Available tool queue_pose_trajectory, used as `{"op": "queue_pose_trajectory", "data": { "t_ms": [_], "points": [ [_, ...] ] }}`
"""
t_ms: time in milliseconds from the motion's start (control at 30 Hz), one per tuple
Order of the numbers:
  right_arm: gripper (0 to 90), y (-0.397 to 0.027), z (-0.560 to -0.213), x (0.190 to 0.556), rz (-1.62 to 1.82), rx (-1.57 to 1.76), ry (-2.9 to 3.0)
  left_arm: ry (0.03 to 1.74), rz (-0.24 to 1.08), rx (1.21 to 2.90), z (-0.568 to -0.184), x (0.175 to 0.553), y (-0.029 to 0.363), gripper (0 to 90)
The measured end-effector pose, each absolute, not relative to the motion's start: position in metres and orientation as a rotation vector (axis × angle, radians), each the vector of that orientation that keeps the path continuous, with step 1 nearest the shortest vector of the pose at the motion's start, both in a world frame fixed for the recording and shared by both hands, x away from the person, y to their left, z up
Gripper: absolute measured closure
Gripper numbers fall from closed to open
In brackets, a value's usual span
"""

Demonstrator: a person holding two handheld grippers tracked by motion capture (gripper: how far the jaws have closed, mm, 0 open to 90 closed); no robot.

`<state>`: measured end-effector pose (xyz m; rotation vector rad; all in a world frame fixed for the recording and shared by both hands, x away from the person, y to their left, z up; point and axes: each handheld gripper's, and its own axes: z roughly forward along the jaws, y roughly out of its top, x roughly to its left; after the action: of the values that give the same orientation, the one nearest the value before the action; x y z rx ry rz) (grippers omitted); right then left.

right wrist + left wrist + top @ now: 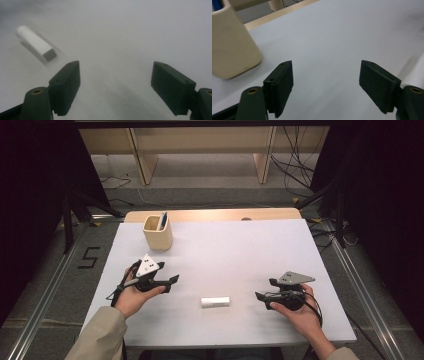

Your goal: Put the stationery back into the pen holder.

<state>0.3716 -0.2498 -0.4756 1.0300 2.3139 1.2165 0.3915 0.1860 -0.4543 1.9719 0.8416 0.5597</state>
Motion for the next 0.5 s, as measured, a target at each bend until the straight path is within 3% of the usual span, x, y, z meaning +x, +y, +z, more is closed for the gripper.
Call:
{"op": "queue_pose_trajectory", "data": {
  "t_ms": [500],
  "points": [
    [31.8,-0.227,-0.468,0.372,1.162,0.793,2.465,0.754,0.486,2.069,-0.470,0.355,0.174,26.6]
  ]
}}
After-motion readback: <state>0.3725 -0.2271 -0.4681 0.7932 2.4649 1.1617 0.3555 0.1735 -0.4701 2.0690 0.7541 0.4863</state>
